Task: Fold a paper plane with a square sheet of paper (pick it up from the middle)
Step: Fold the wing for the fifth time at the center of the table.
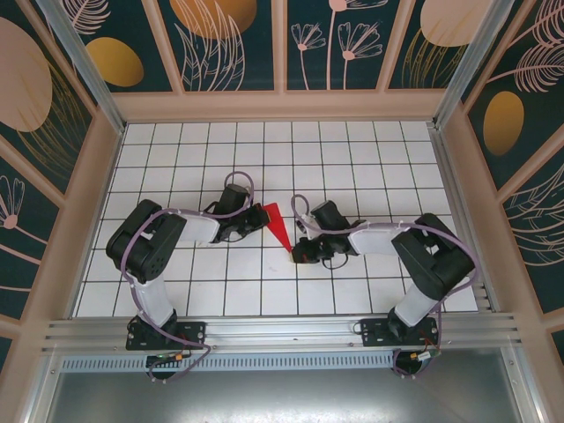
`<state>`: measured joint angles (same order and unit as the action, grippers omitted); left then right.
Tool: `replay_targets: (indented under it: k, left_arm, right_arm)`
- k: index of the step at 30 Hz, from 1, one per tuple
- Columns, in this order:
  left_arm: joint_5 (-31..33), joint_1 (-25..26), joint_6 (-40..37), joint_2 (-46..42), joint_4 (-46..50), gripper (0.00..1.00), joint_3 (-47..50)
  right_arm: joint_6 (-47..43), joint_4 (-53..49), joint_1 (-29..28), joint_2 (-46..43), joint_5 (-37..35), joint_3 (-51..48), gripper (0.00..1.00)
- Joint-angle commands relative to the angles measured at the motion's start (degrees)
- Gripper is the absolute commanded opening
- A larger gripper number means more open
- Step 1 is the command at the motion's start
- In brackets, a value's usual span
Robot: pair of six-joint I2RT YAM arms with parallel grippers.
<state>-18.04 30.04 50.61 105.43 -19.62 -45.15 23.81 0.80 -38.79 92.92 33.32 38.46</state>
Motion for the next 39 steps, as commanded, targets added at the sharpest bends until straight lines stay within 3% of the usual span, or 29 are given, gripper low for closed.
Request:
replay_targets:
  k: [1,3,8,13,18,21,25,32,39]
  left_arm:
    - [2.9,0.1,-3.1,0.1,6.9,0.08,-2.3]
    - [2.8,0.2,-3.6,-1.7,8.7,0.16,-3.9]
    - [3.1,0.6,-4.4,-5.5,14.7,0.38,-7.8]
    - [6.2,1.4,-7.2,-5.8,25.7,0.58,-13.5]
    - [12.2,3.7,-5.3,-5.1,32.0,0.74,-16.6]
    - [17.5,5.4,-2.1,-3.0,36.4,0.77,-18.8]
    - [18.1,6.9,0.7,0.2,37.1,0.77,-20.3]
    - [21.7,9.7,3.3,2.9,41.0,0.75,-23.0]
    - [23.6,9.9,7.9,-2.7,40.2,0.68,-17.1]
  right_arm:
    - [1.5,1.0,1.3,-5.1,-4.3,1.3,0.01]
    - [1.7,1.1,2.3,-7.1,-7.6,2.2,0.11]
    - [0.6,0.8,6.8,-10.5,-15.5,3.1,0.53]
    - [-2.8,-0.6,9.5,-10.4,-22.2,5.4,0.67]
    - [-1.8,2.8,13.1,-9.2,-21.7,3.7,0.76]
    - [-1.1,4.0,13.9,-9.0,-21.5,2.1,0.80]
    - [-0.9,5.1,14.7,-9.0,-19.8,0.8,0.88]
    - [-0.3,6.2,15.1,-8.2,-19.2,-0.3,0.88]
    - [0.0,6.2,15.2,-6.5,-17.7,0.0,0.88]
